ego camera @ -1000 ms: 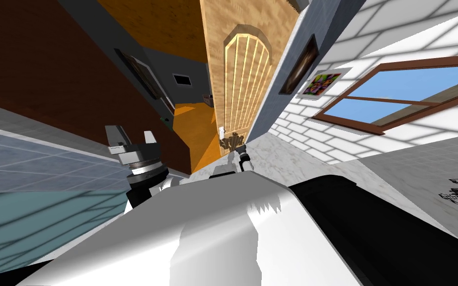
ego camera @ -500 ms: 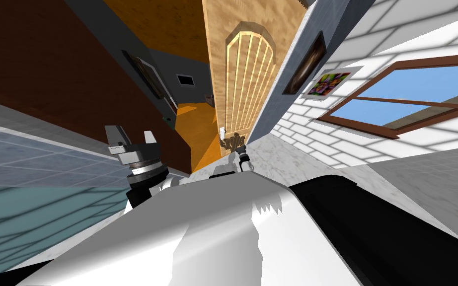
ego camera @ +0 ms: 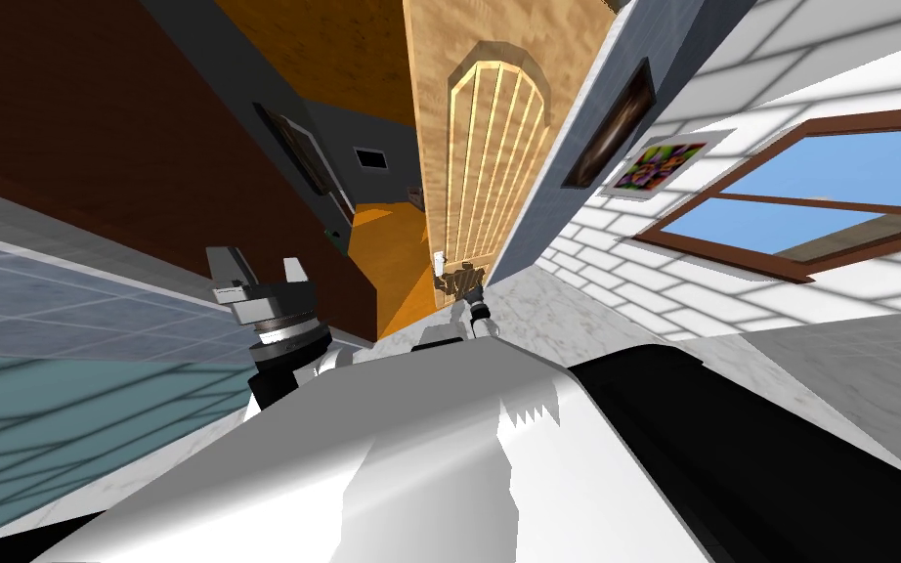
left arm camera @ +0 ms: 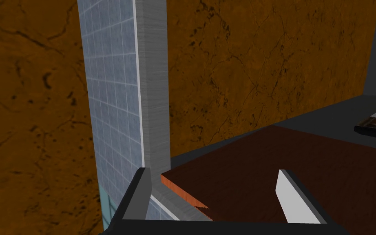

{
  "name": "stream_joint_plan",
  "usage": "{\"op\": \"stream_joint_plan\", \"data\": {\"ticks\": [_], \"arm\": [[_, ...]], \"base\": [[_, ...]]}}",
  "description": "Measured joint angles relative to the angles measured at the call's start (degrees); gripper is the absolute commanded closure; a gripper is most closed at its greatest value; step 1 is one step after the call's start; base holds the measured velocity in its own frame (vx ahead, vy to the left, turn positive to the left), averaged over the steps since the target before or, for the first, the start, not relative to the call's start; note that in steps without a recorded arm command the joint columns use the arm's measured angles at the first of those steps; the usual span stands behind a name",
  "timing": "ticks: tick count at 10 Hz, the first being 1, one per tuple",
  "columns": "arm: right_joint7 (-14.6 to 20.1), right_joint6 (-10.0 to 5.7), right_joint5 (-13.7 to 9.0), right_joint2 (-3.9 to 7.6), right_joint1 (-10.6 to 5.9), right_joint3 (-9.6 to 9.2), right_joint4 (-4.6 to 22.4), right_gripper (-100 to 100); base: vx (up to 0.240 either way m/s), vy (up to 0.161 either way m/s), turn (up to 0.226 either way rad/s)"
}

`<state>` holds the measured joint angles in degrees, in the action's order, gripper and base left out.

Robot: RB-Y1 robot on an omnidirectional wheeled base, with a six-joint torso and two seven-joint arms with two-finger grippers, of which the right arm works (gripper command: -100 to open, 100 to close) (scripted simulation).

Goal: Push the door open

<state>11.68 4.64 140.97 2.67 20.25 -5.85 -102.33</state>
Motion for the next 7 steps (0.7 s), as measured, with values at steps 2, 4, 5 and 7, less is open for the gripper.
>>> {"op": "stream_joint_plan", "data": {"ticks": [2,4,5,7], "arm": [[0.2,0.47,2.9,-0.11,-0.11,-0.03,0.4,-100],[0.5,1.25,6.3,-0.29,-0.29,-0.15,1.3,-100],[0.7,1.76,8.1,-0.42,-0.45,-0.22,1.9,-100],[0.8,2.21,11.0,-0.54,-0.54,-0.26,2.2,-100]], "base": [[0.019,-0.022,0.044],[0.034,-0.037,0.087],[0.033,-0.043,0.053],[0.017,-0.023,0.044]]}}
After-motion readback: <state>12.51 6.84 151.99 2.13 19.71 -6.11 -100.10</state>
